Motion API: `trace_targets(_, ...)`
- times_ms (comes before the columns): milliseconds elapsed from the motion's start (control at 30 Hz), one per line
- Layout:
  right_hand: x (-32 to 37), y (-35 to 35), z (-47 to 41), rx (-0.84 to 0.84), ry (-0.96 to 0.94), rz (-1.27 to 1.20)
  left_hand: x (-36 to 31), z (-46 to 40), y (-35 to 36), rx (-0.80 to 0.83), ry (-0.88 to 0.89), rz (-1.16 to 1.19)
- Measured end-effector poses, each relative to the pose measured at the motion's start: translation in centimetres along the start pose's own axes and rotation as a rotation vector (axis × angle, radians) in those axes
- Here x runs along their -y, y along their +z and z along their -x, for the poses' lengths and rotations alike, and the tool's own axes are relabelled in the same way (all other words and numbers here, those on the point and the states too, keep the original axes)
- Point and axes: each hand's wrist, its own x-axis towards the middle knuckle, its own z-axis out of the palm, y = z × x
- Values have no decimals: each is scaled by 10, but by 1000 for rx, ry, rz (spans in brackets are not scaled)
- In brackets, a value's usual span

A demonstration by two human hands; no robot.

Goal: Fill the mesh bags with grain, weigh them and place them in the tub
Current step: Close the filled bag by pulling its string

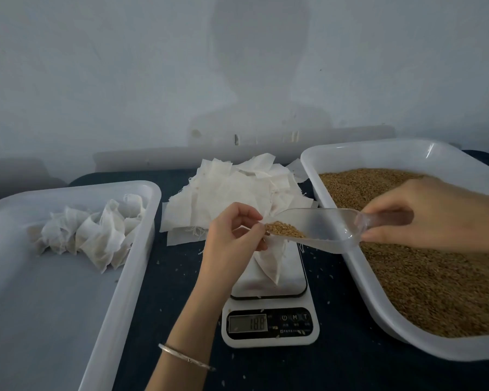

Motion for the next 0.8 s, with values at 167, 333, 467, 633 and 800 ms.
trace_targets(167,-20,32,11,-77,23,-274,1,-2,0,-29,18,-46)
trace_targets(333,-28,55,14,-316,86,-604,-3,-8,1,-19,56,-150)
trace_targets(467,-32,62,16,-519,150,-607,-2,-10,-2,17,77,-287)
trace_targets(633,-38,67,20,-634,202,-495,-3,-9,-5,85,65,-337)
trace_targets(800,-43,74,17,-637,257,-305,-6,-6,-6,145,75,-267)
